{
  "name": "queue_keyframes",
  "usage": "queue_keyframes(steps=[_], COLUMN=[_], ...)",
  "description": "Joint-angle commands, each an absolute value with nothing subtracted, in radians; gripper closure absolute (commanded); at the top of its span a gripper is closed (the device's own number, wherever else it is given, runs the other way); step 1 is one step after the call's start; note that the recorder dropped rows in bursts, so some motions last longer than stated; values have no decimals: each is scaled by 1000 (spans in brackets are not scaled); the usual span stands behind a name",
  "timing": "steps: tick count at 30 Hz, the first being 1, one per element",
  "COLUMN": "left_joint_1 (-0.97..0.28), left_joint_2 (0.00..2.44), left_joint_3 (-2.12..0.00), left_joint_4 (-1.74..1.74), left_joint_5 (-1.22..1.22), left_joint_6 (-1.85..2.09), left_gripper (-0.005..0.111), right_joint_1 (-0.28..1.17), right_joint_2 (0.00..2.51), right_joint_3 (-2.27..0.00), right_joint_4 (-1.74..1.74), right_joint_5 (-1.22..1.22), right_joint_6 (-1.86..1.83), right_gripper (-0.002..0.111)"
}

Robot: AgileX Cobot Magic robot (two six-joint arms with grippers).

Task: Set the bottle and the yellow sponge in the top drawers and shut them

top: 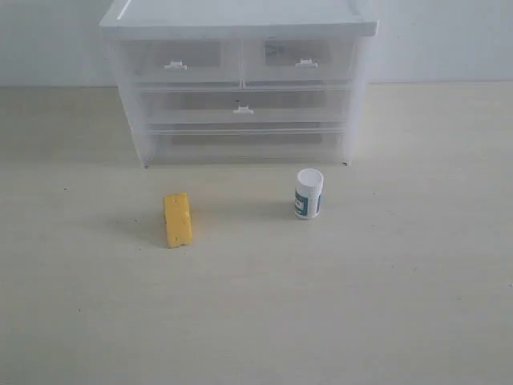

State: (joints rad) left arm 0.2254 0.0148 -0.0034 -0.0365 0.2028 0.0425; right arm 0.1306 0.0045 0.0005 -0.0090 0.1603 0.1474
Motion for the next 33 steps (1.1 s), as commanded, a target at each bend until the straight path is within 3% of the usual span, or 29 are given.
queue_keyframes(steps=[1,14,24,28,33], left_joint_1=[223,223,223,223,223], left_joint_2=[19,19,19,19,19], left_joint_3=[0,0,0,0,0], left_joint_4=[-46,-46,-46,-46,-46], left_joint_5=[201,201,201,201,201], left_joint_6=[33,33,33,33,33], left_gripper=[103,103,103,103,103], right_joint_1=[128,128,128,128,130], right_joint_2=[0,0,0,55,412], right_joint_3=[0,0,0,-79,-159], right_joint_4=[-8,-8,-8,-127,-259], right_joint_5=[154,93,-533,-328,-280], right_joint_6=[147,177,296,299,421], right_gripper=[108,108,108,108,108])
